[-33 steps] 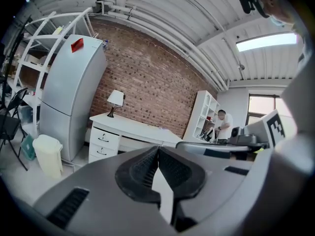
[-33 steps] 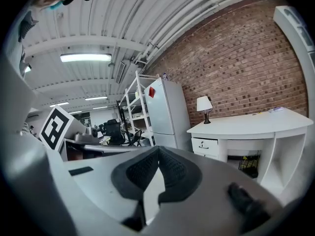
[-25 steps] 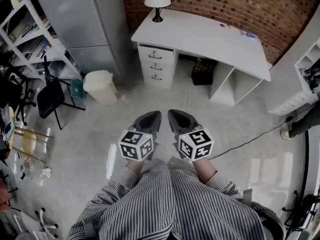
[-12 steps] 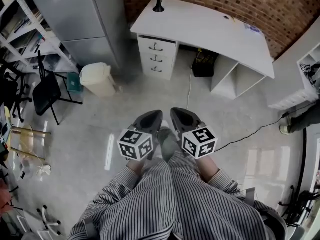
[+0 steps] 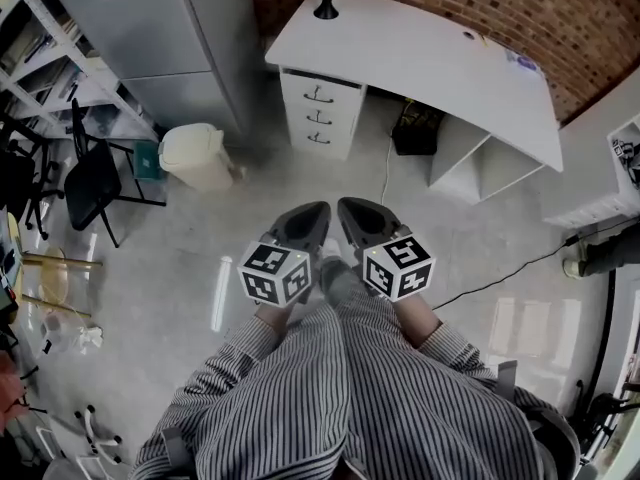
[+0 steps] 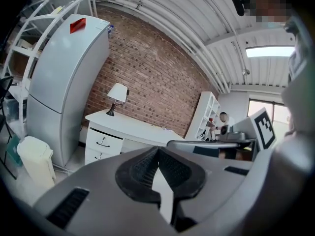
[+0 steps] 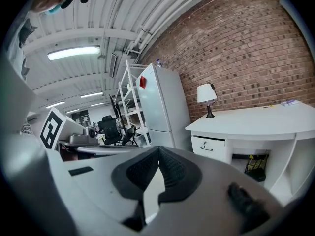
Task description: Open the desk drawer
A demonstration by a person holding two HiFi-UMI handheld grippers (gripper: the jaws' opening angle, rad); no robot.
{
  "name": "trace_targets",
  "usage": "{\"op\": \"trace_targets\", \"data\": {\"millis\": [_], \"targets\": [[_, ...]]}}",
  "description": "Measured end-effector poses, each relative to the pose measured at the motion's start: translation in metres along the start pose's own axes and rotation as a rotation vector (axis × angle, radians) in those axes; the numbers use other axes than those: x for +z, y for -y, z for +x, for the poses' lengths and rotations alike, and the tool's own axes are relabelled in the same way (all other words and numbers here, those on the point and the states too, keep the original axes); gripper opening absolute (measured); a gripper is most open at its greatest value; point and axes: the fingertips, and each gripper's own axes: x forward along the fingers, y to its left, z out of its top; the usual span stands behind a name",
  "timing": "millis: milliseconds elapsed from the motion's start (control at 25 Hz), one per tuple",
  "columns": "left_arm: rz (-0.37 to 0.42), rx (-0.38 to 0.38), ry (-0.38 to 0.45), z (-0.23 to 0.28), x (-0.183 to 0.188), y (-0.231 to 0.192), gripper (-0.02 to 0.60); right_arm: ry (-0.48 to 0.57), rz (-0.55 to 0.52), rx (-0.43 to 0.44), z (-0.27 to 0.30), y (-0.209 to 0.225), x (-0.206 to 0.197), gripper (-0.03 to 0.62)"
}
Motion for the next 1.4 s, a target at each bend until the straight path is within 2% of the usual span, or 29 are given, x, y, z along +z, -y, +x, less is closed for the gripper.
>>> {"op": "trace_targets", "data": {"millis": [200, 440, 640, 880, 1080, 1400], "targets": [[0.012, -0.021, 0.028, 0.045, 0.042, -0.029, 0.012, 0.020, -0.026, 0.014, 0.041, 0.042, 0.040, 0.017], [0.028, 0.018, 0.066, 0.101, 0.090, -0.075, 0.012, 0.034, -0.052, 0.031, 0.088, 0.095, 0.079, 0.017], [0.030, 0.026, 0.065, 0.149, 0.113, -0.101, 0.012, 0.040, -0.063, 0.040, 0.120, 0.136, 0.103, 0.017], [0.029, 0.031, 0.038, 0.191, 0.116, -0.115, 0.012, 0.031, -0.044, 0.047, 0.145, 0.175, 0.112, 0.017], [0.013, 0.025, 0.004, 0.204, 0.110, -0.121, 0.012, 0.002, -0.018, 0.044, 0.153, 0.187, 0.103, 0.017], [-0.024, 0.011, -0.032, 0.220, 0.101, -0.129, 0.012, -0.021, 0.016, -0.009, 0.154, 0.204, 0.090, 0.017]]}}
